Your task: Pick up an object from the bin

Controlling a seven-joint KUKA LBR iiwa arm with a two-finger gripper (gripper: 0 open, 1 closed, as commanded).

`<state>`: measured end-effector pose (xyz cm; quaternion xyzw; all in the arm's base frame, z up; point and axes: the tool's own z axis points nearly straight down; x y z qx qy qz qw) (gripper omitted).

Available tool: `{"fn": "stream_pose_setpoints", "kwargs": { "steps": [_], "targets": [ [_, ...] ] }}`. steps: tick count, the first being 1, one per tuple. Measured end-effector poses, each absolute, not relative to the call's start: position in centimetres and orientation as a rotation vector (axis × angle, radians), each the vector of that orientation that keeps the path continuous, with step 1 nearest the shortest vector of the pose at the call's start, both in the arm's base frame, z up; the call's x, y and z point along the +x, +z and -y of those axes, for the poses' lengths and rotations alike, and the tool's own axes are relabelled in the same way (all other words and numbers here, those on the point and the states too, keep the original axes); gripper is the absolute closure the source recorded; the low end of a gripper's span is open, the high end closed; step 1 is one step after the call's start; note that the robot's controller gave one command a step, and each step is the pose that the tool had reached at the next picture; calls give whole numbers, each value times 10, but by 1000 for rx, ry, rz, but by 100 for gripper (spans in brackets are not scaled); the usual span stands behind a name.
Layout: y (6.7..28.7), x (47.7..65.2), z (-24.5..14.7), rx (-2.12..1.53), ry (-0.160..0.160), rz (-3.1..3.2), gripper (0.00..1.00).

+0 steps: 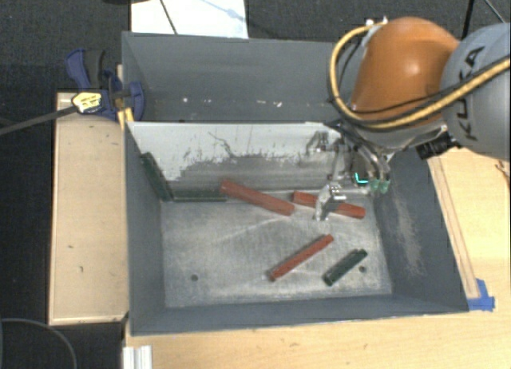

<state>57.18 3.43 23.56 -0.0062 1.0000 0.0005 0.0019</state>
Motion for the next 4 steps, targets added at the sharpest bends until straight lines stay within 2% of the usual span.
{"fn": "stream_pose_setpoints", "kwargs": {
  "steps": [1,2,3,4],
  "targets": [
    [185,557,-27,-77,1,-3132,0],
    [115,532,-43,-211,0,-3128,0],
    [75,531,43,-621,-5,-3069,100],
    [75,531,43,-620,-5,-3070,100]
  ]
}}
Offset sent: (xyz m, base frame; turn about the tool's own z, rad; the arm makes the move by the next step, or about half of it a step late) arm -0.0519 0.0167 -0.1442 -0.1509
